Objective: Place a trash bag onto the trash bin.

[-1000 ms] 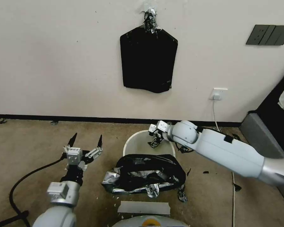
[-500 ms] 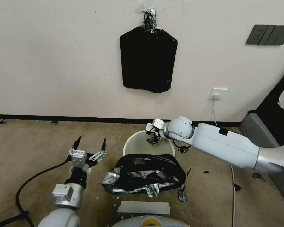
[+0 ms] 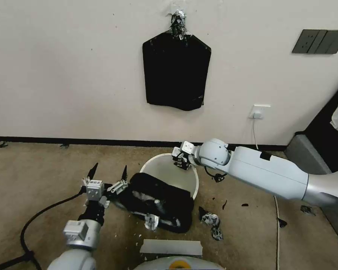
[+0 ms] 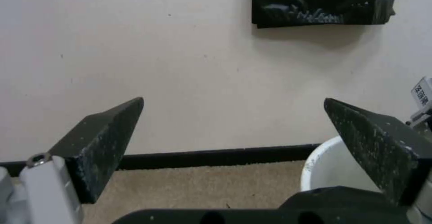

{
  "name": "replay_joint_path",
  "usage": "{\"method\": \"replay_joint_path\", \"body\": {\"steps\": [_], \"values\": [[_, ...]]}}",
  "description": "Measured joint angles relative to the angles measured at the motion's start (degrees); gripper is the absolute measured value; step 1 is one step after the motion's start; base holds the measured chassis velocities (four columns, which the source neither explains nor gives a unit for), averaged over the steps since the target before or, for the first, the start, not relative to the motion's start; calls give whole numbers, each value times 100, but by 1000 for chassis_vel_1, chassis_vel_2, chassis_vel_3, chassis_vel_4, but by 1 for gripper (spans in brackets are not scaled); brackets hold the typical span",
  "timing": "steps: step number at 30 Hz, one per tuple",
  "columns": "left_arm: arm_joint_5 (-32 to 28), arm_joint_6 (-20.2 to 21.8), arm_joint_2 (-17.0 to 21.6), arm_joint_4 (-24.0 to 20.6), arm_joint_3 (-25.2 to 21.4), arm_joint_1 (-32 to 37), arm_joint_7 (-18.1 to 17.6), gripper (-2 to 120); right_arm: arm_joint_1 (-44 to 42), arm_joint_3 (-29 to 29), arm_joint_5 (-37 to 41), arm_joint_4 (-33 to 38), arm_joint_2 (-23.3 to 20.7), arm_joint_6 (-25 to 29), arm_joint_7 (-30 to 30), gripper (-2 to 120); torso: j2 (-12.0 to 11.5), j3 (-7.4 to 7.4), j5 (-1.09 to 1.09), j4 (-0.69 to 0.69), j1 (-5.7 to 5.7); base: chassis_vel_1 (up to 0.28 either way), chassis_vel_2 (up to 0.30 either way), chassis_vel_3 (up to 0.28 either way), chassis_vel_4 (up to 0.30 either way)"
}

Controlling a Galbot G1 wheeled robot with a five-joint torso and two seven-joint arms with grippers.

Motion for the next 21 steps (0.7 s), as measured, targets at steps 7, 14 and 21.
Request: {"method": "replay_joint_path", "body": {"steps": [7,14,21], "values": [[36,0,-8,32,47,11,-3,100,-259,245,948,260,-235,-33,726,18,0,1,0,2,0,0,0,0,0],[20,36,52,60,103,-8,-23,100,-1454,1643,3382,962,-387,-41,3016,3,-1,1,2,2,0,0,0,0,0],[9,68,135,75,149,2,-30,100,-3269,3665,4610,1970,-39,54,5169,2,0,0,0,1,0,0,0,0,0]]}}
